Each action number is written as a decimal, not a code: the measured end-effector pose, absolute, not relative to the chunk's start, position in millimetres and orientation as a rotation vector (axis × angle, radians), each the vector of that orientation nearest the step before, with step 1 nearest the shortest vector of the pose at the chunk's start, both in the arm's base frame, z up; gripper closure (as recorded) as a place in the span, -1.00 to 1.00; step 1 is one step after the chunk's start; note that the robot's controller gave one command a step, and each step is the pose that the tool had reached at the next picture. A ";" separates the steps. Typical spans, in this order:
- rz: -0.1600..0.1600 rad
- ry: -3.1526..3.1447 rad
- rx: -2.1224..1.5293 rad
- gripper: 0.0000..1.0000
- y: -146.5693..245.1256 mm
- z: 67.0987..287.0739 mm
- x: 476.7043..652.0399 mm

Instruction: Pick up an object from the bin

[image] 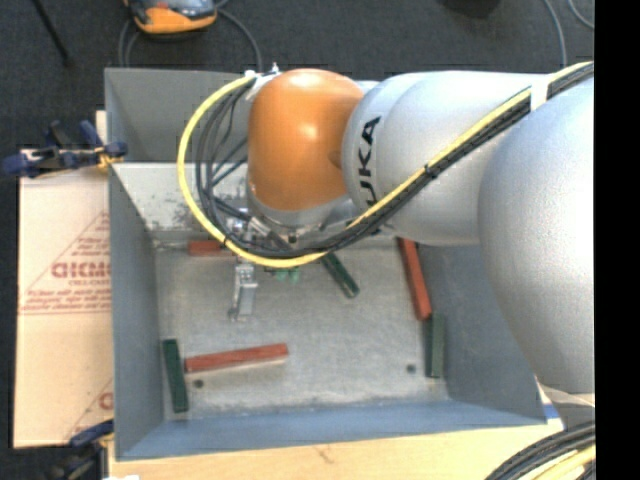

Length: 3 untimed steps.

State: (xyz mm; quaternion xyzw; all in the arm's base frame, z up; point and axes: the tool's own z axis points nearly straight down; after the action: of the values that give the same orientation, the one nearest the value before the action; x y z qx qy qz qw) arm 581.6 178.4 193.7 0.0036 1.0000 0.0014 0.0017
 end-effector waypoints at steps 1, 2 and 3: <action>0.004 3.138 0.012 -1.00 178.3 193.7 581.6; 0.006 3.133 0.037 -1.00 173.9 146.3 556.0; 0.002 3.139 0.033 -1.00 159.5 101.8 502.3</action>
Offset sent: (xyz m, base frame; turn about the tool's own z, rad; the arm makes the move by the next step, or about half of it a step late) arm -0.0420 -0.0064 -0.0759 0.0307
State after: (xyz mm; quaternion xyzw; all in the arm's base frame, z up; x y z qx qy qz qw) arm 502.3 159.5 101.8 0.0106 0.9999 0.0005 0.0010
